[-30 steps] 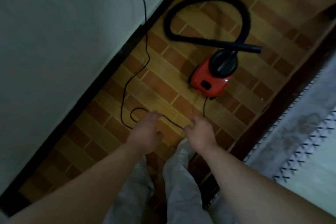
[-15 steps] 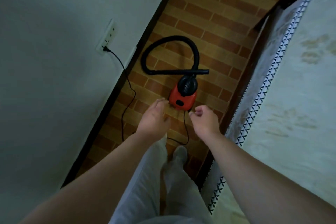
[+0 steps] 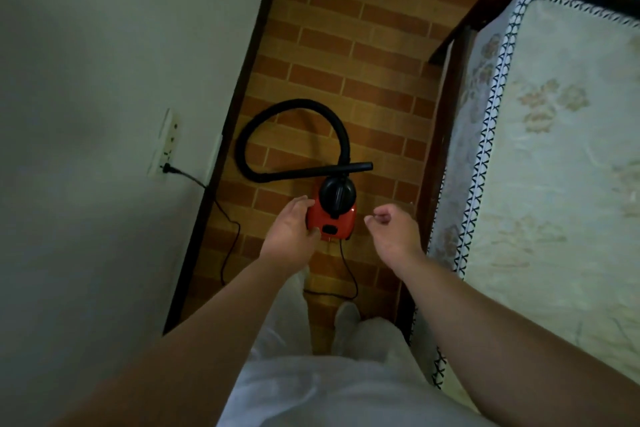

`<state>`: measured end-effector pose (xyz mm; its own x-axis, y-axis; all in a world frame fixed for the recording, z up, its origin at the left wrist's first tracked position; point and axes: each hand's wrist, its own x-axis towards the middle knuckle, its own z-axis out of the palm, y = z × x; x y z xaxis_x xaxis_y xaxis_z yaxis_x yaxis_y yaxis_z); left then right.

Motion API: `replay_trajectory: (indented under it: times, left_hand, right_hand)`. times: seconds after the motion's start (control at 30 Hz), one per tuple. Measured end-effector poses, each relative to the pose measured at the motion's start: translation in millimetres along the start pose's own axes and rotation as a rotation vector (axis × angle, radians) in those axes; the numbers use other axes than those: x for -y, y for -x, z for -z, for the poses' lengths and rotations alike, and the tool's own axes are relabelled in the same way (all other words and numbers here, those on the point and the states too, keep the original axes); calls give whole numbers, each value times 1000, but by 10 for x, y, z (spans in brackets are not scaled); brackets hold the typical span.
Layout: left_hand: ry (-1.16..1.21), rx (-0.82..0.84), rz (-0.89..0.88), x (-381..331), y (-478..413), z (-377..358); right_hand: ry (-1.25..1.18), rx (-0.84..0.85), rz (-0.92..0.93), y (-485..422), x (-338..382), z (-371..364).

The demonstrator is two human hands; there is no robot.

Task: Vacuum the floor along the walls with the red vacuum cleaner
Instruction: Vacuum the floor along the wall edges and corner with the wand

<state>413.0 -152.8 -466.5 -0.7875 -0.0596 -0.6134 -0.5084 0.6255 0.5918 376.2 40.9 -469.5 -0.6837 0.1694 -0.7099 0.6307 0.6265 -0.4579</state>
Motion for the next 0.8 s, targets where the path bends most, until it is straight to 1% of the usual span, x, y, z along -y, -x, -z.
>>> replay_trajectory:
  times: [0.07,0.17,0.37,0.57,0.8]
  left_hand:
    - [-12,40,-1,46,-164,191]
    - [-8,47,13,95,-344,458]
    - [-1,50,23,174,-646,708]
    - [-36,99,29,186,-905,637]
    - [-91,166,69,423,-1548,240]
  right_hand:
    - [-6,-28,-9,-83,209,-24]
    - [12,-46,-10,-213,481,-49]
    - [-5,-65,-51,-473,745,-113]
    - [-47,-79,-126,-728,719,-159]
    - [-73,-64,-255,-1348,370,-378]
